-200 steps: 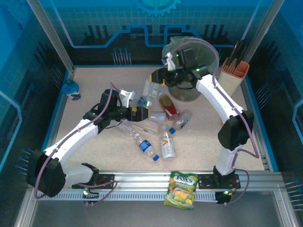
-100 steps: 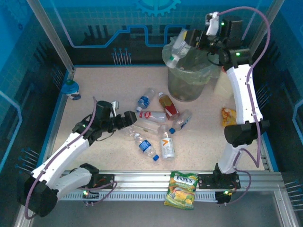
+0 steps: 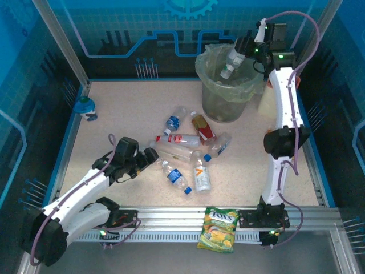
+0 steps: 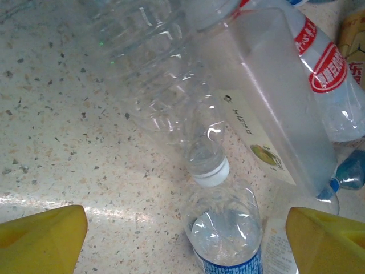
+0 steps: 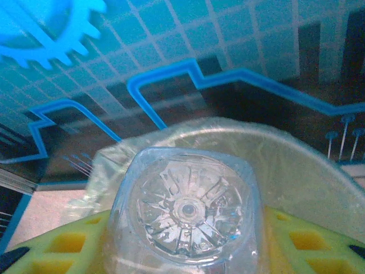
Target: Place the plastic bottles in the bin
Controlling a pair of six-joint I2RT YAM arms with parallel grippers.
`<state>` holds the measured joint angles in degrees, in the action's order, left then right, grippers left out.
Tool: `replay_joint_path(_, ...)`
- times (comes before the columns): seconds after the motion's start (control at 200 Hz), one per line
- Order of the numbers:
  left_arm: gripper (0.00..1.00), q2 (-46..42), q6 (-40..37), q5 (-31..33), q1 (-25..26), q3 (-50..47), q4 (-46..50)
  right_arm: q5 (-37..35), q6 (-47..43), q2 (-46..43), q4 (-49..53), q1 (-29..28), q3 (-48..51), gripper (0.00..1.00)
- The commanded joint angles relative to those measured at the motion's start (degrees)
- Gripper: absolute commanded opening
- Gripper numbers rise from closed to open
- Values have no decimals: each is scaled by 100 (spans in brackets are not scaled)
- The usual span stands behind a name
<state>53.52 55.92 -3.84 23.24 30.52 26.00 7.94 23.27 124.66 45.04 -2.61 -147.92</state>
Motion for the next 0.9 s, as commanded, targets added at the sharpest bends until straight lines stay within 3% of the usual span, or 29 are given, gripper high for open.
replay_joint_path(0.0,90,33,319,69,57,-175,-394,23,-146,229,174,-52,69,40)
replay_joint_path(0.23,87,419,429,-133,75,-319,-868,118,-159,337,-50,-187,809,45)
replay_joint_path(0.35,86,542,433,-136,92,-310,-998,137,-168,366,-27,-211,889,63)
replay_joint_path(0.425,87,613,437,-111,101,-299,-1000,117,-214,388,103,-210,785,84)
replay_joint_path(0.5,88,655,479,-67,97,-331,-1054,93,-285,385,235,-213,641,93)
replay_joint_path(0.63,91,788,526,-83,101,-326,-1202,102,-374,332,446,-160,421,99)
replay_joint_path(0.896,91,967,705,42,101,-362,-1355,161,-514,-284,779,-13,496,100)
